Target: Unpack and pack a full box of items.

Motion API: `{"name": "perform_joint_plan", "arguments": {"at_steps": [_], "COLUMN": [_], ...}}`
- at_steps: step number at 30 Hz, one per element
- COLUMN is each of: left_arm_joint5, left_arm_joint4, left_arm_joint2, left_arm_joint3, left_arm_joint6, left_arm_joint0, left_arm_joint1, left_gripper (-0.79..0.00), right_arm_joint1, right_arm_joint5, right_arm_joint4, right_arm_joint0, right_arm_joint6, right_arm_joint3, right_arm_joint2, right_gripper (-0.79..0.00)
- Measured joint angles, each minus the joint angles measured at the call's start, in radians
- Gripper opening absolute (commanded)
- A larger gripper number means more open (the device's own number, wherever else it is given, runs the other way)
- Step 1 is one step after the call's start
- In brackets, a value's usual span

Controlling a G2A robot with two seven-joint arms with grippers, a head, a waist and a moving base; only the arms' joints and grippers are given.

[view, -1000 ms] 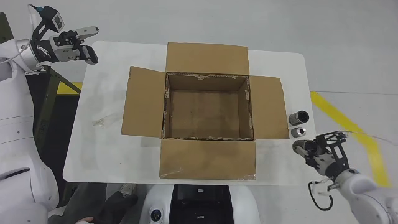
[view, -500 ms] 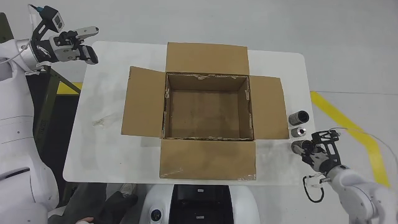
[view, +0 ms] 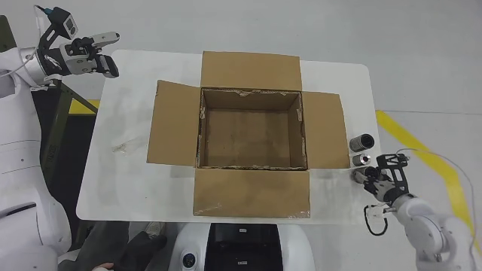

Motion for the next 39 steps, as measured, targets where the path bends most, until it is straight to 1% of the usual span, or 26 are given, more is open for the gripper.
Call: {"name": "perform_joint_plan", "arguments": {"at_steps": [3, 5, 7, 9, 10, 16, 27, 33, 39], "left_arm_joint5": [0.0, 0.0, 0.0, 0.0, 0.0, 0.0, 0.0, 0.0, 0.0], "left_arm_joint4": [0.0, 0.0, 0.0, 0.0, 0.0, 0.0, 0.0, 0.0, 0.0], "left_arm_joint2": [0.0, 0.0, 0.0, 0.0, 0.0, 0.0, 0.0, 0.0, 0.0], "left_arm_joint3": [0.0, 0.0, 0.0, 0.0, 0.0, 0.0, 0.0, 0.0, 0.0], "left_arm_joint6": [0.0, 0.0, 0.0, 0.0, 0.0, 0.0, 0.0, 0.0, 0.0], "left_arm_joint0": [0.0, 0.0, 0.0, 0.0, 0.0, 0.0, 0.0, 0.0, 0.0], "left_arm_joint1": [0.0, 0.0, 0.0, 0.0, 0.0, 0.0, 0.0, 0.0, 0.0], "left_gripper": [0.0, 0.0, 0.0, 0.0, 0.0, 0.0, 0.0, 0.0, 0.0], "right_arm_joint1": [0.001, 0.001, 0.001, 0.001, 0.001, 0.003, 0.005, 0.003, 0.004], "right_arm_joint5": [0.002, 0.004, 0.006, 0.007, 0.008, 0.013, 0.015, 0.009, 0.006], "right_arm_joint4": [0.0, -0.001, -0.001, -0.001, -0.002, 0.003, 0.012, 0.011, -0.008], "right_arm_joint0": [0.005, 0.006, 0.006, 0.003, 0.002, -0.023, -0.138, -0.151, -0.128], "right_arm_joint6": [0.0, -0.001, -0.003, -0.004, -0.004, -0.008, -0.032, -0.038, -0.03], "right_arm_joint3": [0.007, 0.008, 0.01, 0.01, 0.009, -0.021, -0.123, -0.119, -0.102], "right_arm_joint2": [-0.004, -0.005, -0.006, -0.006, -0.006, 0.014, 0.103, 0.093, 0.06], "right_gripper": [-0.422, -0.24, -0.108, -0.015, 0.0, 0.0, 0.0, 0.0, 0.0]}}
